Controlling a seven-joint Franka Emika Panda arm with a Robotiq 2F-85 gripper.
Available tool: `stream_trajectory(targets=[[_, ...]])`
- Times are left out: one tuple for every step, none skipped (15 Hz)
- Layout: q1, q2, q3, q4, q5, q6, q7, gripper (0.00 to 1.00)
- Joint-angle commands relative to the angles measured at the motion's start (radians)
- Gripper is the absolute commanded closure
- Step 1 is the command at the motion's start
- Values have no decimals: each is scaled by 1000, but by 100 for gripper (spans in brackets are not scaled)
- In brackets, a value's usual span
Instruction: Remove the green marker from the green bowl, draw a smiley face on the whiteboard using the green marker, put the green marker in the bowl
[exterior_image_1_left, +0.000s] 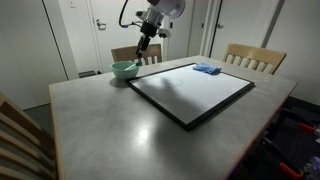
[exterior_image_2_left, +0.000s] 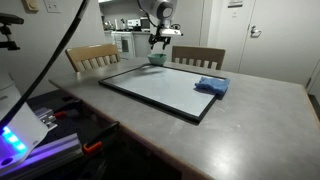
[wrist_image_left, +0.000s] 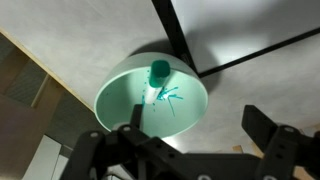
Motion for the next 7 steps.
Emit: stream_trajectory(targets=[[1,-72,-20,-25,33,-147,10,0],[1,-79,-21,-21,37,-188,11,0],[4,-89,-25,-18,40,-230,19,0],[7,-94,-31,-14,42,-259,26,0],[15,-116,-32,-36,49,-278,35,0],[14,-119,-30,-37,56,-290,29,0],[13,-121,-27,-33,65,-309,22,0]])
